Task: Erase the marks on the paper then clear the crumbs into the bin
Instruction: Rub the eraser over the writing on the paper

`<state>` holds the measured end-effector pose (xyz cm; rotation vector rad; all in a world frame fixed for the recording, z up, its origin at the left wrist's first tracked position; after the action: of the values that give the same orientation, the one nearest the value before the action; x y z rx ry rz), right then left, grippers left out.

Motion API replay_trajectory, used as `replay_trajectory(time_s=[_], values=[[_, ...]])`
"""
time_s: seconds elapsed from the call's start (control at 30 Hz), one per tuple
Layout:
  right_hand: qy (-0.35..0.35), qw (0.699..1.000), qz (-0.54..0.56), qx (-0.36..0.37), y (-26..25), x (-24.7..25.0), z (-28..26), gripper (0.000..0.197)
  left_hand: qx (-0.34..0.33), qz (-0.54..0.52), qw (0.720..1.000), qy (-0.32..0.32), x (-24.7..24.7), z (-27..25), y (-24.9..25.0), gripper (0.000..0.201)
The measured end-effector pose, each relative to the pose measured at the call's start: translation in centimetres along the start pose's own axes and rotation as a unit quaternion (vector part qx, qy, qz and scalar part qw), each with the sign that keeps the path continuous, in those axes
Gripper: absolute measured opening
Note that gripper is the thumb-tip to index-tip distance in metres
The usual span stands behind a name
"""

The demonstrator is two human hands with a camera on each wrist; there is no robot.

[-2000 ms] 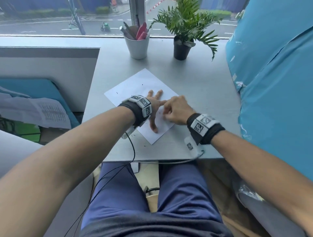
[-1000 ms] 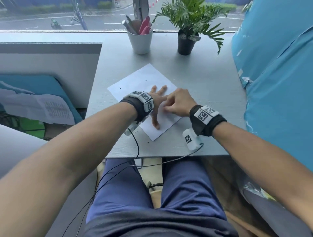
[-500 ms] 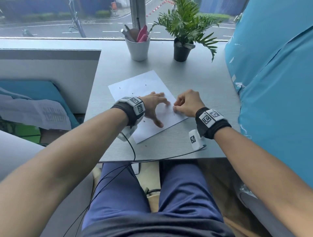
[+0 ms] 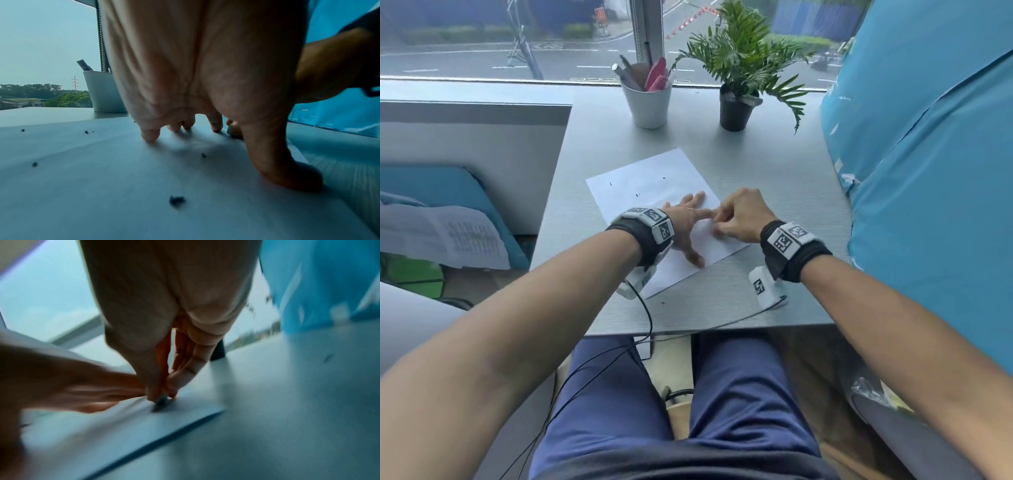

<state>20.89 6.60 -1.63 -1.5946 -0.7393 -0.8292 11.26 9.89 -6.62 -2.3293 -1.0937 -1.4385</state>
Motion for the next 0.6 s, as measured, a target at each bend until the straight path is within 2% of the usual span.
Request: replay_trajectory(time_s=[0.07,0.2,0.23,0.37,0.5,0.6], values=[[0.037,0.999,-0.008,-0.018,0.5,1.1,0.2,0.003,0.001,0.002,1.000,0.003,-0.1,0.1,-0.1,0.123],[-0.047,0.996,-0.028,0.070,-4.0,-3.4,-2.0,0.007,0.006,0.021,1.000,-0.009,-0.3,0.5,0.1,0.123],[-0.047,0.996,-0.027,0.064,-3.7,-3.0,-1.7,0.007,0.006,0.024,1.000,-0.011,-0.3,0.5,0.0,0.124],[0.039,0.999,-0.015,-0.013,-0.7,0.2,0.0,0.006,0.009,0.015,1.000,-0.005,-0.1,0.3,0.1,0.128],[-0.037,0.998,-0.023,0.048,-3.6,-3.4,-2.1,0.007,0.016,0.031,0.999,-0.014,-0.1,0.5,0.3,0.126],[0.042,0.999,0.016,-0.020,0.1,0.3,-0.3,0.006,0.009,0.013,1.000,-0.009,-0.2,0.4,0.0,0.129]])
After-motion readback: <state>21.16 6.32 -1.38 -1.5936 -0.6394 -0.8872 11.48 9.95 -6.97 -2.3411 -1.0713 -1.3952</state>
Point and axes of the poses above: each hand's wrist, its own z-axis towards the middle knuckle, its own x-axis out of the back of the hand, y = z × x, the point moved 9 cm from there along z, towards the middle knuckle, and after that the axes turned 2 degrees about x, right-handed, at the moved point
